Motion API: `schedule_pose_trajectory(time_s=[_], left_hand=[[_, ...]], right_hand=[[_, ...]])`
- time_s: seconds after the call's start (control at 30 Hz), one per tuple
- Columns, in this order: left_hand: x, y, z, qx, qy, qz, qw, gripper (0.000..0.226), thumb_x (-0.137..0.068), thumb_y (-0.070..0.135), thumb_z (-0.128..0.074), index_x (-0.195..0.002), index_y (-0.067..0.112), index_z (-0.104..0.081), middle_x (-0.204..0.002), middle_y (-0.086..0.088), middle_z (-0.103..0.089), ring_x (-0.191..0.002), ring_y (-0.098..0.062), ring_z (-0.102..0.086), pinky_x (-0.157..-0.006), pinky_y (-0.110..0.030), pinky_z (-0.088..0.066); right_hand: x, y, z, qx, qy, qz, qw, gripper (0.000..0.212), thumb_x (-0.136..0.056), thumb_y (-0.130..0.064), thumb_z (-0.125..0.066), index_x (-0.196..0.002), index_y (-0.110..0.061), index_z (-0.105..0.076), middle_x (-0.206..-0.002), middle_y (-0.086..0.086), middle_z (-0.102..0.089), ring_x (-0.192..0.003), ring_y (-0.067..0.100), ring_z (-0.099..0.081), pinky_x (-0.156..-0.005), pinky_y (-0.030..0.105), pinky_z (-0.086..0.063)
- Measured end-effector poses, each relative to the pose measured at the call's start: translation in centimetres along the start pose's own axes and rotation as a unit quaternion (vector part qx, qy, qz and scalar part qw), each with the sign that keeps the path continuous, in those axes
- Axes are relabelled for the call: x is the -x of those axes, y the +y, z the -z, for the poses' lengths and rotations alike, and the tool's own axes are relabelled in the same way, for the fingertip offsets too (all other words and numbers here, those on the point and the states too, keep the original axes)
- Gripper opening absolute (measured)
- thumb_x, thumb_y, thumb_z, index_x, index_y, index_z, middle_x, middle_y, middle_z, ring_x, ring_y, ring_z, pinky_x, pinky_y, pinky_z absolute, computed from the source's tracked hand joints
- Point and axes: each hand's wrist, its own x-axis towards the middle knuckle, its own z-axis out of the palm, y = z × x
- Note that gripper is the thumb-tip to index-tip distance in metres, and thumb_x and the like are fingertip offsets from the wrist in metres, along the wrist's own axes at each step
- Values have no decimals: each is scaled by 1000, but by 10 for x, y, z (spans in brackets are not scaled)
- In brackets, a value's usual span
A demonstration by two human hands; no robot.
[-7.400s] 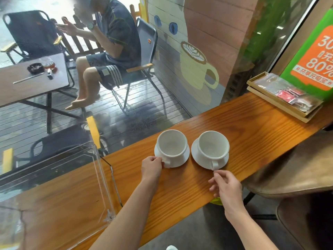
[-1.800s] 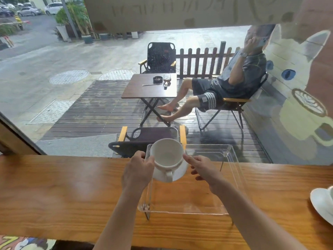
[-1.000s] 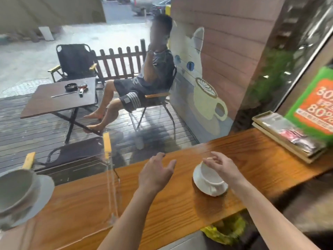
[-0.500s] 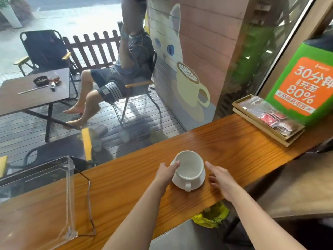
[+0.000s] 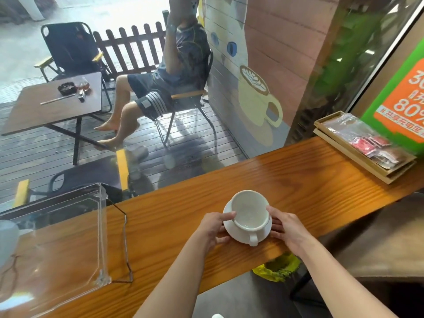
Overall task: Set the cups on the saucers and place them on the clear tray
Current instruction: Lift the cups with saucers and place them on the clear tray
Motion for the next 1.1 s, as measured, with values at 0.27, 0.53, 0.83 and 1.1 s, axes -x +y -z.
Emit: schedule_pose_trajectory(time_s=[0.27, 0.53, 0.83, 1.1], left_hand=[[29, -17, 30, 43, -3, 28, 999, 32, -64, 15, -81, -85, 11, -58, -96, -14, -64, -87, -27, -63, -67, -41, -56], [79, 7, 68, 94, -6, -86, 992, 33, -63, 24, -82, -91, 13, -66, -96, -10, -70, -95, -26, -64, -64, -37, -56], [157, 35, 145, 75, 75, -239, 965, 62, -59, 45, -77, -103, 3, -65, -95, -9, -73, -88, -20, -67, -62, -29, -54], [193, 25, 213, 94, 173, -305, 932, 56, -72, 43, -71, -116, 11, -57, -106, -13, -68, -89, -22, -68, -60, -27, -55]], right_hand=[[24, 20, -23, -18, -27, -2, 999, 69, -59, -50, -74, -112, -7, -67, -113, 16, -67, -107, 33, -59, -79, 39, -50], [54, -19, -65, -20, -87, 101, 991, 51, -61, -50, -72, -89, -9, -76, -73, 2, -73, -74, 17, -65, -63, 31, -48], [95, -60, -155, -10, -200, 168, 965, 34, -68, -44, -69, -77, -13, -77, -70, 1, -72, -63, 11, -67, -61, 29, -47], [121, -61, -237, 56, -255, 166, 951, 37, -57, -54, -71, -70, -20, -80, -67, -2, -74, -62, 9, -68, -57, 25, -50]])
